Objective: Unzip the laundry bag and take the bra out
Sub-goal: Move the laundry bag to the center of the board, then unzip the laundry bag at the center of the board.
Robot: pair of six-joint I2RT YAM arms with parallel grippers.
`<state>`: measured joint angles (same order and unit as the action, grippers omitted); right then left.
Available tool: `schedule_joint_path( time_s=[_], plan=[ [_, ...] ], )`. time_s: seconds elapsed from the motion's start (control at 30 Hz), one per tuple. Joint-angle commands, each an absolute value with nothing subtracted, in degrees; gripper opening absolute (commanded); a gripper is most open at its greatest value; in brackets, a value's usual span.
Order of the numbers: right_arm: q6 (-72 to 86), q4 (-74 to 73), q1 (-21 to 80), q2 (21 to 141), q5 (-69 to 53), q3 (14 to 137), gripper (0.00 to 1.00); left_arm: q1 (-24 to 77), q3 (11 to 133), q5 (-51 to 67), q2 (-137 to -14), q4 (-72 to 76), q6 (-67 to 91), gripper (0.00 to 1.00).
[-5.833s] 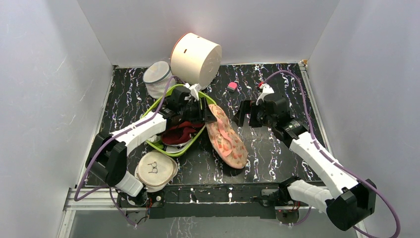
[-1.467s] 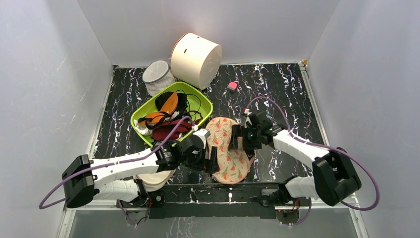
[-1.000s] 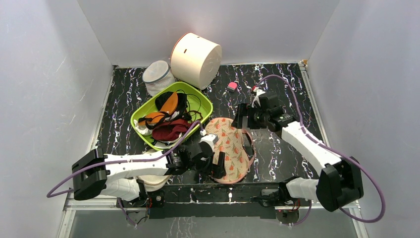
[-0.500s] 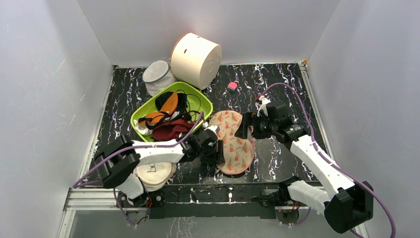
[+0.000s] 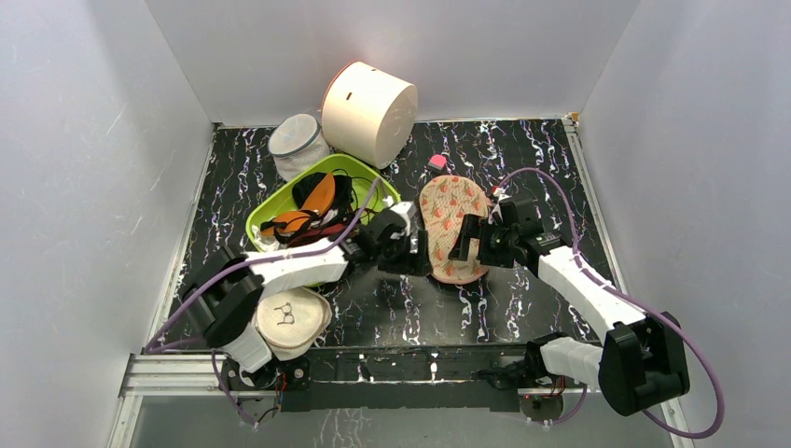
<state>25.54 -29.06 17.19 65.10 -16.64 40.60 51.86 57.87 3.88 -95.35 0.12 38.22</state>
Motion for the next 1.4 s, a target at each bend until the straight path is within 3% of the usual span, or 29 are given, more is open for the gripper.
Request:
schedule_joint_path(
  time_s=[0.0,0.13,0.3,0.47,0.6,0.73,0.93,1.0,1.1,1.37],
  plan=[
    [23.2,-24.3,16.5,65.4,-16.3,43.0,0.94,53.3,46.3,5.8,-83.8,3.5,39.7,0.82],
    [22.0,-23.7,15.7,66.4,-13.8,43.8,0.86,57.6,42.5,3.4,-81.7,6.9,37.7,0.85],
    [21.8,-23.4,15.2,69.3,-15.6,45.4,0.81,60.9,44.5,-7.2,-85.7,6.9,27.4,0.77],
    [21.4,-22.7,15.0,69.1,-16.5,45.6,0.81,61.0,40.1,-6.7,-88.5,21.0,12.4,0.69],
    [21.8,-22.0,14.9,68.9,-16.4,45.4,0.81,60.3,38.2,-8.9,-92.1,29.4,5.7,0.55],
    [21.4,-22.3,14.9,69.9,-18.1,45.7,0.81,59.9,40.6,-3.9,-100.0,36.5,4.2,0.38],
    [22.6,-20.3,14.9,69.9,-22.2,43.1,0.82,59.9,41.5,-4.4,-107.2,43.4,6.0,0.33],
    [23.1,-19.2,14.9,70.5,-23.9,41.9,0.82,59.9,41.3,-5.6,-108.1,44.2,7.1,0.16],
    [23.2,-18.1,15.2,71.2,-25.7,40.7,0.80,59.9,41.3,-4.7,-108.0,43.2,8.5,0.02],
    [20.3,-20.6,17.3,70.5,-26.1,45.5,0.80,59.9,37.8,-4.7,-102.8,41.3,12.6,0.00]
  ],
)
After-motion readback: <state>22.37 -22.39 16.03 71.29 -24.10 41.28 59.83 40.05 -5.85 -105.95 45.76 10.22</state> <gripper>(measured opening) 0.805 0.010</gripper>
